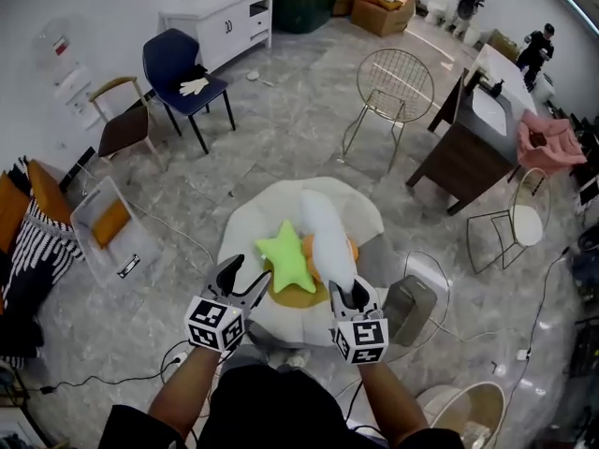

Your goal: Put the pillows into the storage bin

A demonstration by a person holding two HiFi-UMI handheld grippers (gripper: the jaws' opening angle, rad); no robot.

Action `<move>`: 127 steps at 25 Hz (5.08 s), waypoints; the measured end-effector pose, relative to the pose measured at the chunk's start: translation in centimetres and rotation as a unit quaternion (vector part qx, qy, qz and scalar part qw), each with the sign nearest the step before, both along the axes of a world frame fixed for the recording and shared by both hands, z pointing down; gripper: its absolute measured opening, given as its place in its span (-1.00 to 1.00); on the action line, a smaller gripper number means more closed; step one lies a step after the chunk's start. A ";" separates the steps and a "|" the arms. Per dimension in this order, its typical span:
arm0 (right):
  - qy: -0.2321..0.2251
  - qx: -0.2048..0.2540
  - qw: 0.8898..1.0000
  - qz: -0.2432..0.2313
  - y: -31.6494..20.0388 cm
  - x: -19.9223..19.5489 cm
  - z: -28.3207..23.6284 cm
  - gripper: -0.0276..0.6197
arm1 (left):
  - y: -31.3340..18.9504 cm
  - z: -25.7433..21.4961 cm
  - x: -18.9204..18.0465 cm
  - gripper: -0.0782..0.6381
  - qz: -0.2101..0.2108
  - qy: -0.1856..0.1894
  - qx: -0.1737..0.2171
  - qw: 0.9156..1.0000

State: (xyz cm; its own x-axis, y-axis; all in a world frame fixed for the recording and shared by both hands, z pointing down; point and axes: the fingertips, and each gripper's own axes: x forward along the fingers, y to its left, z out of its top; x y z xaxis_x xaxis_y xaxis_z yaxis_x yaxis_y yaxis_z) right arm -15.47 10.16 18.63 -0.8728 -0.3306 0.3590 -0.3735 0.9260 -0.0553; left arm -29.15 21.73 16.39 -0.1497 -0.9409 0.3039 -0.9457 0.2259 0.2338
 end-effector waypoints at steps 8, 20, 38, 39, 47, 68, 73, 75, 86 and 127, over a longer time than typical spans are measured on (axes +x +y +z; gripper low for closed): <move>-0.011 0.025 0.996 0.087 -0.9 5.1 -3.3 -0.49 | -3.8 -3.3 4.2 0.07 0.103 -0.010 0.036 0.994; 0.002 0.009 0.983 0.182 0.2 8.5 -3.7 -0.49 | -4.0 -2.7 5.3 0.07 0.185 0.017 0.046 0.981; 0.000 -0.023 0.953 0.301 -3.4 20.1 -0.6 -0.48 | -10.7 -0.4 14.3 0.06 0.282 0.001 0.023 0.959; -0.002 -0.030 0.951 0.307 -4.1 21.3 -0.1 -0.48 | -11.5 -0.2 15.2 0.07 0.283 0.000 0.022 0.959; -0.008 -0.089 0.948 0.307 -12.2 29.5 5.8 -0.48 | -19.0 3.1 23.1 0.07 0.267 -0.003 -0.009 0.964; -0.005 -0.258 0.913 0.315 -23.1 38.5 30.7 -0.47 | -28.7 25.5 35.4 0.07 0.253 0.064 -0.164 0.951; -0.002 -0.277 0.895 0.349 -24.3 39.3 37.6 -0.46 | -30.2 31.3 36.4 0.07 0.270 0.061 -0.179 0.944; 0.007 -0.284 0.889 0.358 -24.5 39.4 40.5 -0.46 | -30.1 33.3 36.6 0.06 0.273 0.066 -0.195 0.940; 0.055 -0.327 0.862 0.382 -26.9 37.8 54.4 -0.45 | -29.7 40.3 34.1 0.04 0.259 0.071 -0.253 0.929; 0.102 -0.185 0.932 0.294 -22.3 29.2 41.6 0.04 | -25.4 33.9 23.7 0.04 0.209 0.061 -0.155 0.964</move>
